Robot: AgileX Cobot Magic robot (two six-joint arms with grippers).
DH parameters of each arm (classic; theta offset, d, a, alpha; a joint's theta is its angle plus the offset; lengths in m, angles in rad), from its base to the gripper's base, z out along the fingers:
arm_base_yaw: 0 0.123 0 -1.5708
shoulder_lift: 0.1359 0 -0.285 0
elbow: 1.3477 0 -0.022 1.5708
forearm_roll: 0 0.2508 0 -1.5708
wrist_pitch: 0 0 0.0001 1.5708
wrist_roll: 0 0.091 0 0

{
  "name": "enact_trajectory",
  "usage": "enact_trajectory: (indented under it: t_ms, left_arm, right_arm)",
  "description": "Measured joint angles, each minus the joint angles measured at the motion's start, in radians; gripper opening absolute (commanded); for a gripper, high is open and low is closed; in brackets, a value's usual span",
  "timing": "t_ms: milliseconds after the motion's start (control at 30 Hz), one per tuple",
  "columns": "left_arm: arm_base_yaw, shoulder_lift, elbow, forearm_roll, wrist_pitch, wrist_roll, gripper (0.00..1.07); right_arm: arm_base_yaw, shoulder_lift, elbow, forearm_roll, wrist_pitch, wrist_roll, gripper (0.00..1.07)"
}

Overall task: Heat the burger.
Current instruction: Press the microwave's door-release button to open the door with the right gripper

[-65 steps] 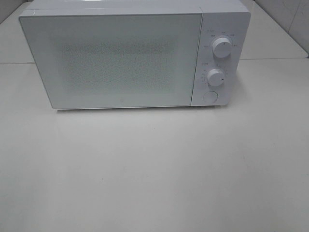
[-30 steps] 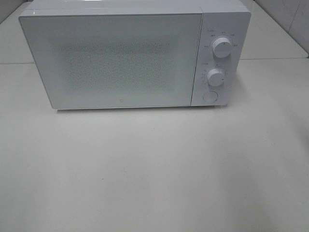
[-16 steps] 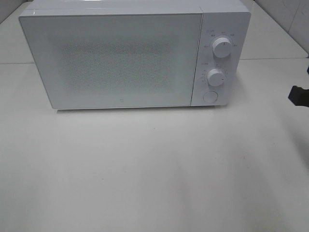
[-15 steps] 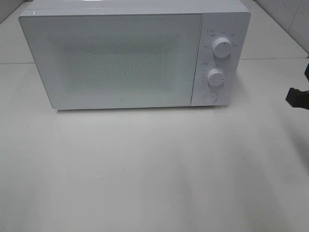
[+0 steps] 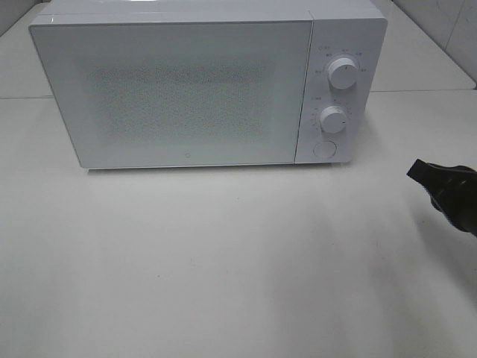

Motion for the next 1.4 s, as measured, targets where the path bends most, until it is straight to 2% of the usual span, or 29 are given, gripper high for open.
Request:
enact_trajectory:
  t_ms: [167, 300, 433, 600, 767, 1033, 1400]
  left_arm:
    - [0.000, 0.000, 0.000, 0.000, 0.000, 0.000, 1.00]
    - [0.000, 0.000, 0.000, 0.000, 0.000, 0.000, 1.00]
    - [0.000, 0.000, 0.000, 0.000, 0.000, 0.000, 1.00]
    - [0.000, 0.000, 0.000, 0.000, 0.000, 0.000, 1.00]
    - [0.000, 0.000, 0.000, 0.000, 0.000, 0.000, 1.00]
    - [0.000, 0.000, 0.000, 0.000, 0.000, 0.000, 1.00]
    - [0.000, 0.000, 0.000, 0.000, 0.000, 0.000, 1.00]
  right_arm:
    - [0.088, 0.012, -0.004, 0.072, -0.004, 0.170, 0.01]
    - [0.118, 0.012, -0.023, 0.089, -0.004, 0.252, 0.00]
    - [0.162, 0.013, -0.069, 0.119, -0.004, 0.486, 0.00]
    - [0.204, 0.015, -0.126, 0.179, 0.040, 0.599, 0.00]
    - [0.215, 0.020, -0.180, 0.209, 0.130, 0.651, 0.00]
    - [0.226, 0.124, -0.247, 0.212, 0.157, 0.783, 0.00]
    - [0.247, 0.216, -0.350, 0.204, 0.201, 0.828, 0.00]
